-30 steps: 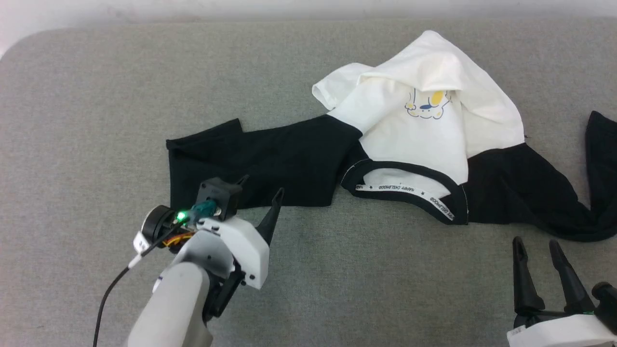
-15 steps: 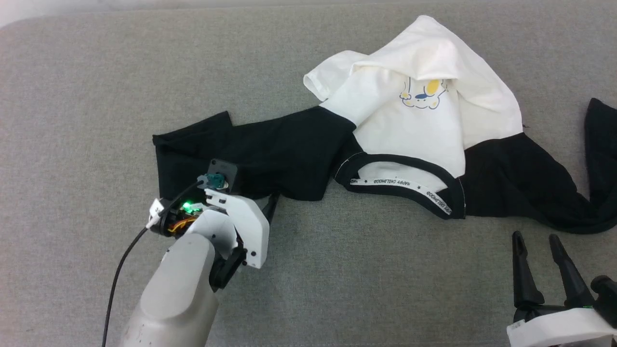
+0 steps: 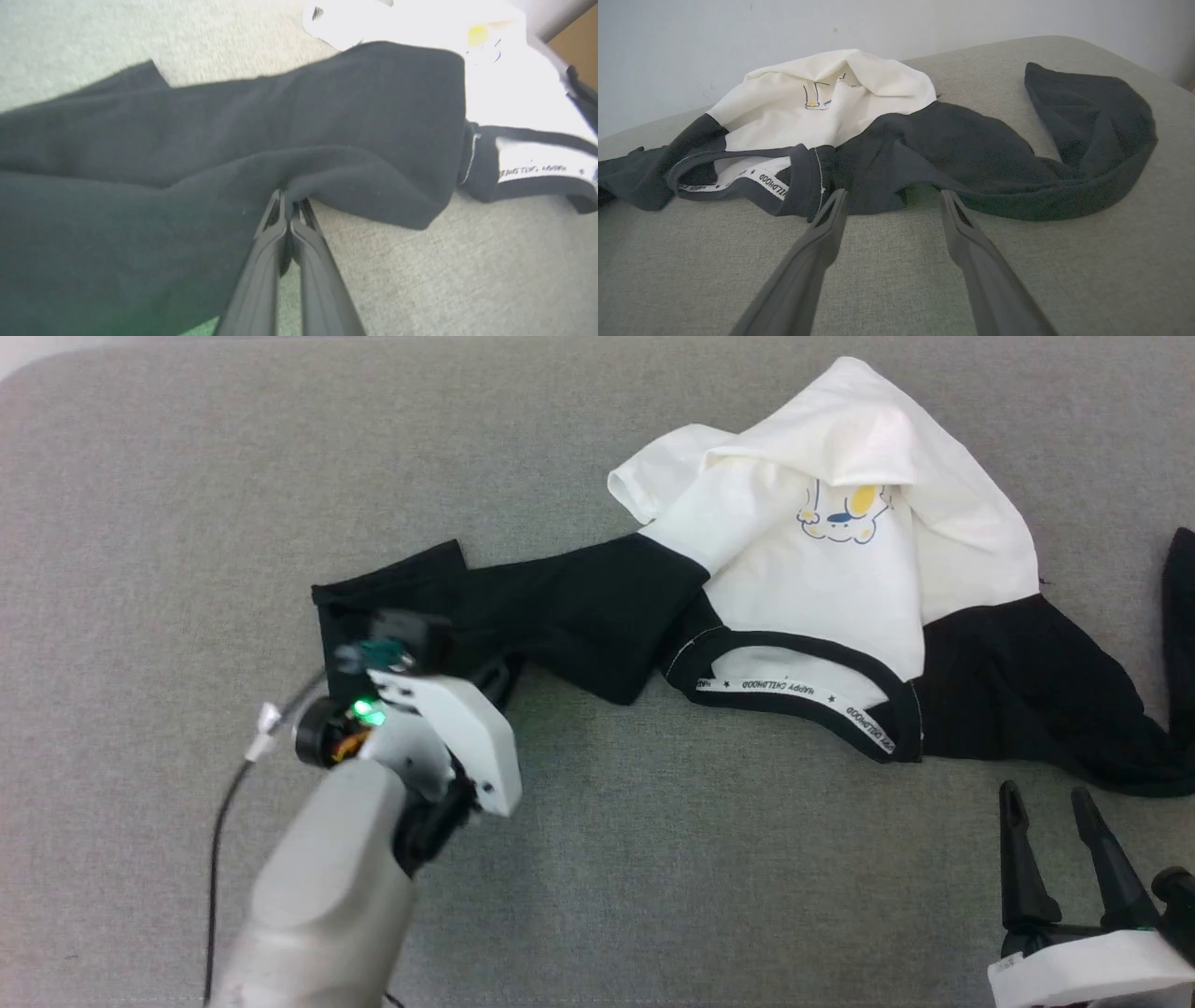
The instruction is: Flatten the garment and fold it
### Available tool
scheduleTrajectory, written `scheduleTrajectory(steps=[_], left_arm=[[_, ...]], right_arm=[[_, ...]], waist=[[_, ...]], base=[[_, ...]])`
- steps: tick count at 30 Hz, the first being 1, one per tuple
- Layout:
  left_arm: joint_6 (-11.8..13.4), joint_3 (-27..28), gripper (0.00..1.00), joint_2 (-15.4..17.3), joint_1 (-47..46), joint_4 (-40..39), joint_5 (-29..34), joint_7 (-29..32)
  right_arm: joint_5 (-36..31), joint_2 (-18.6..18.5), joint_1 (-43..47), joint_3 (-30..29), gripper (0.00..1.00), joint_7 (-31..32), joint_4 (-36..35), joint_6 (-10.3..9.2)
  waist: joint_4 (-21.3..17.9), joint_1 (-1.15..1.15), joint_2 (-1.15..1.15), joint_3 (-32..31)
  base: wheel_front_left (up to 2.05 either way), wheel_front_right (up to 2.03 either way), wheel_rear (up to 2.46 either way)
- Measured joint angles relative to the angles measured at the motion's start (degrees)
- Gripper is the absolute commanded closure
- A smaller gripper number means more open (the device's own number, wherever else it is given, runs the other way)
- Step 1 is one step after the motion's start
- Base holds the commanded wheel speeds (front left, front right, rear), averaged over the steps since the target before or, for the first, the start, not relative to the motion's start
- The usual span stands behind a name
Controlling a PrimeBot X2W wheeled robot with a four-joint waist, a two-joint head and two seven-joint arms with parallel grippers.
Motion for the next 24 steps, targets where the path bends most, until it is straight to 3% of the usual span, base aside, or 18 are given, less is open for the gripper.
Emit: scheduleTrajectory(steps=[2, 9, 13, 14, 15, 24], left_arm=[[0.0, 1.3, 1.0, 1.7, -0.1, -3.8, -3.3, 0.1], [0.9, 8.4, 1.0, 13.5, -5.3, -11.7, -4.4, 2.1], [2.5, 10.4, 1.0, 15.8, -6.0, -11.1, -4.2, 2.2], [3.1, 10.7, 0.64, 15.8, -6.0, -10.5, -4.4, 2.2], [3.1, 10.5, 0.0, 15.9, -6.1, -10.0, -4.4, 2.6], [2.1, 10.0, 0.0, 14.0, -4.0, -14.6, -6.7, -0.5]], right_arm=[[0.0, 0.0, 0.0, 0.1, 0.0, 0.0, 0.0, 0.0], [0.1, 0.0, -0.3, 1.1, 0.0, 0.3, 0.4, 0.0], [0.2, 0.0, -1.4, 1.4, 0.0, -0.1, 1.1, 0.0], [0.2, 0.0, -1.6, 1.6, 0.0, -0.2, 1.4, 0.0], [0.2, 0.0, -1.8, 1.8, 0.0, -0.2, 1.6, 0.0], [-0.4, 0.0, -2.1, 1.7, 0.0, -0.2, 3.3, 0.0]], waist=[[0.2, 0.0, 0.0, 0.0], [-0.4, -0.01, 0.0, 1.5], [-1.5, -0.01, 0.0, 3.1], [-1.8, -0.01, 0.0, 3.5], [-2.0, -0.01, 0.0, 4.0], [-2.3, -0.01, 0.0, 4.8]], base=[[0.0, 0.0, 0.0], [0.0, 0.0, 0.0], [0.0, 0.0, 0.0], [0.0, 0.0, 0.0], [0.0, 0.0, 0.0], [0.0, 0.0, 0.0]])
